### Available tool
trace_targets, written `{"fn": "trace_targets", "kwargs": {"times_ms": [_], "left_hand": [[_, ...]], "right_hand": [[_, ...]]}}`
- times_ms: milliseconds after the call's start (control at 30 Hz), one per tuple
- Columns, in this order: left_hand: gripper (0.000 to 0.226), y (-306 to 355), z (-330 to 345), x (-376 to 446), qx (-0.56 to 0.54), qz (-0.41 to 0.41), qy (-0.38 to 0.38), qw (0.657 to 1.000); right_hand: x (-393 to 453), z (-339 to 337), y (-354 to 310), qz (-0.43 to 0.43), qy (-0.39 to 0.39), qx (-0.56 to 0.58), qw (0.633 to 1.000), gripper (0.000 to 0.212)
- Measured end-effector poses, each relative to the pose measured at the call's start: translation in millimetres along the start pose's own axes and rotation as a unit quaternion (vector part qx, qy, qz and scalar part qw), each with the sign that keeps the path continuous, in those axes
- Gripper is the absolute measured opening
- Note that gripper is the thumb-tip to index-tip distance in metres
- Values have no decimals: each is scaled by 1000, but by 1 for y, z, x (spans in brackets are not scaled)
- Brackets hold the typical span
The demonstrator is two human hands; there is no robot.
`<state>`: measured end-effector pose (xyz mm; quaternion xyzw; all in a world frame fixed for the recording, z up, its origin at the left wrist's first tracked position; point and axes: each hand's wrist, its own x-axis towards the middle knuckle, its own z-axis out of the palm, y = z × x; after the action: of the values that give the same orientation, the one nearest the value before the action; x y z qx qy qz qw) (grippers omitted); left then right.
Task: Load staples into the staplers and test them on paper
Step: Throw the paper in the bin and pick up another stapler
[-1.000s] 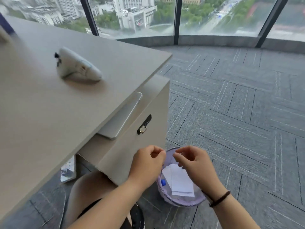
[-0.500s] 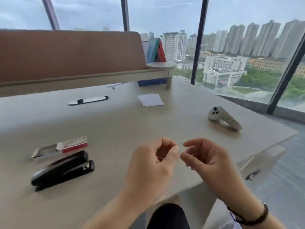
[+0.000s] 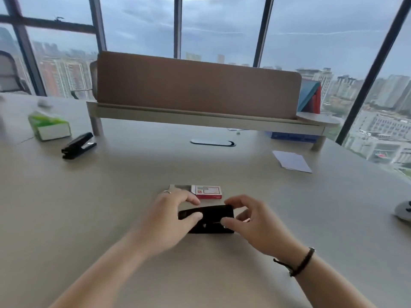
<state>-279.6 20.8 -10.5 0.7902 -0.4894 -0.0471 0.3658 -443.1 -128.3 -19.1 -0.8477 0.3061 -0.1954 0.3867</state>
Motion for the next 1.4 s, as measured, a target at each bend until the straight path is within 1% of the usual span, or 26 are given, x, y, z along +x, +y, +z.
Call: {"fn": "trace_targets", "kwargs": {"times_ms": [67,100,233,367,500,633,700,800,900,1000,1167,1300,1400], "left_hand": [[19,-11,-7,1,1,5,-53,999],[20,-13,-9,1,-1,6,-66,998],[24,-18,-11,5,0,17,-71,997],[26,-20,-5,10,3,24,-71,997],[22,-18,-3,11,-1,48,-80,996],[20,-20,-6,17,-13,46,-97,994],[20,-22,-13,28,-27,46,-92,994],[19,-26,-24,60,-32,50,-78,995],[17,-34,-31,107,-47,40,-69,996],[19,-51,-31,163,-31,36,-47,998],[16,-91,-14,250,-14,14,-40,999],[17,-117,5,296,-5,2,-29,1000],[19,-133,18,316,0,2,-28,1000]], "right_hand": [[8,3,-4,-11,-20,-21,1000,26],[11,3,-4,-16,-29,-24,999,23],[17,1,-3,-19,-58,5,998,18],[20,0,2,-23,-66,35,997,22],[21,1,5,-24,-67,37,997,23],[25,-4,-2,-44,-77,23,996,24],[36,-9,-7,-58,-77,23,995,22],[67,-15,-19,-79,-59,22,995,18],[116,-15,-27,-94,-39,16,995,17],[179,-9,-25,-87,-19,17,996,18],[276,7,-12,-62,-2,13,998,14],[327,18,3,-39,-14,31,999,12],[350,25,17,-29,-11,40,999,15]]}}
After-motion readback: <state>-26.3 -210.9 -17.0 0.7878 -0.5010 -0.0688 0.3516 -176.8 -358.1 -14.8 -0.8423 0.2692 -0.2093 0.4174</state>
